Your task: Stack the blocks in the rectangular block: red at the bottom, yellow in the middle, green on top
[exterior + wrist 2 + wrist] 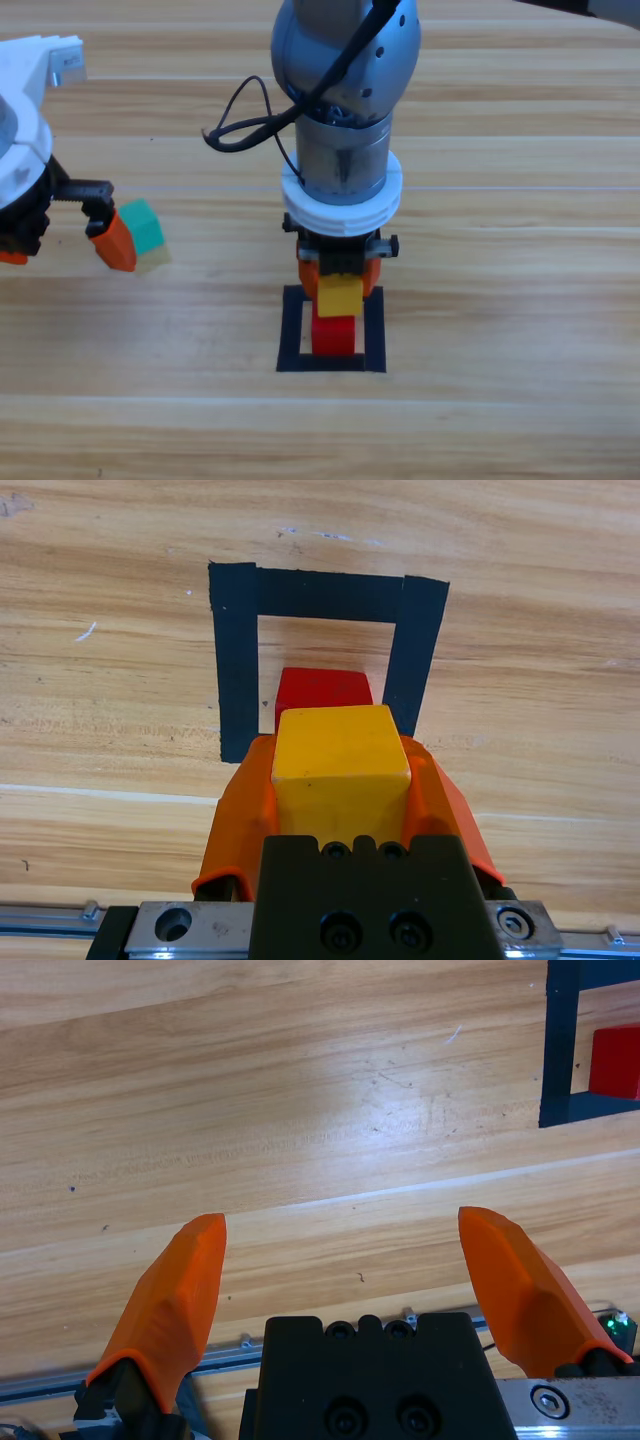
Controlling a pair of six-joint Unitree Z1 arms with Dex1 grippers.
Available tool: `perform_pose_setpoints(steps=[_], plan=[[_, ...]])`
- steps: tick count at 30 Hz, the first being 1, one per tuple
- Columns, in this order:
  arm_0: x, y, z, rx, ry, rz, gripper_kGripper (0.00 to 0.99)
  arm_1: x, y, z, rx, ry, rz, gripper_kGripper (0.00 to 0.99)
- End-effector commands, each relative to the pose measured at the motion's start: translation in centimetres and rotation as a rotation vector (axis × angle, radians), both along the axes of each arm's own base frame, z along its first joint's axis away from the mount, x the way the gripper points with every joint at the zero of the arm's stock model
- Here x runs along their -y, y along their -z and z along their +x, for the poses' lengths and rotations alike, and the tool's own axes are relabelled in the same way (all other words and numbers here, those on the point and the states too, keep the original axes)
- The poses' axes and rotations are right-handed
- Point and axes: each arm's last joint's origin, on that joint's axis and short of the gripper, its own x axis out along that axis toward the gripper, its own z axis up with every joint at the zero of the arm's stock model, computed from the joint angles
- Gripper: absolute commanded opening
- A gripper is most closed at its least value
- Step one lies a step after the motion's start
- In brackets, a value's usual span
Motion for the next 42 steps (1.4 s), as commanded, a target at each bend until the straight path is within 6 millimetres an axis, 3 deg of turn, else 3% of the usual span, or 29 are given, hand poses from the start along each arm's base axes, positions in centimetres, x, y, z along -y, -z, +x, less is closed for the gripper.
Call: perform_pose_setpoints(steps=[1, 17, 18, 19, 20, 21, 24, 27, 29, 35, 38, 42], plan=[[-0.2, 1.5, 0.6, -0.040, -0.011, 0.017, 0.989, -1.5, 3.8, -1.5, -0.057, -0.025, -0.071, 0.000], [-0.1, 1.8, 0.9, -0.042, -0.001, 0.023, 0.989, -1.8, 4.7, -1.7, -0.055, -0.025, -0.088, 0.000], [-0.2, 1.8, 1.0, -0.042, 0.001, 0.024, 0.989, -1.8, 4.8, -1.7, -0.055, -0.026, -0.088, 0.081], [-0.2, 1.9, 1.0, -0.045, -0.001, 0.026, 0.989, -1.9, 4.8, -1.7, -0.056, -0.026, -0.089, 0.264], [-0.3, 1.9, 1.0, -0.043, -0.001, 0.025, 0.989, -1.9, 4.8, -1.7, -0.055, -0.025, -0.088, 0.629], [-0.3, 1.9, 1.0, -0.043, -0.001, 0.025, 0.989, -1.9, 5.0, -1.7, -0.057, -0.026, -0.091, 0.871], [-0.4, 1.9, 1.0, -0.044, -0.003, 0.026, 0.989, -1.9, 4.8, -1.6, -0.052, -0.028, -0.085, 0.983], [-0.4, 2.0, 1.0, -0.046, -0.001, 0.028, 0.988, -1.9, 3.7, -1.6, -0.031, -0.034, -0.065, 0.990], [-0.4, 2.0, 1.0, -0.048, -0.001, 0.029, 0.988, -1.6, 1.3, -1.7, 0.009, -0.041, -0.035, 0.990], [-0.5, 2.0, 1.1, -0.047, -0.001, 0.029, 0.988, 1.4, -9.8, -3.1, 0.186, -0.056, 0.123, 0.990], [-0.6, 2.0, 1.1, -0.048, 0.000, 0.031, 0.988, 3.3, -14.5, -4.1, 0.272, -0.083, 0.187, 0.990], [-0.7, 1.8, 1.2, -0.035, -0.001, 0.031, 0.986, 5.1, -17.8, -4.9, 0.339, -0.159, 0.223, 0.990]])
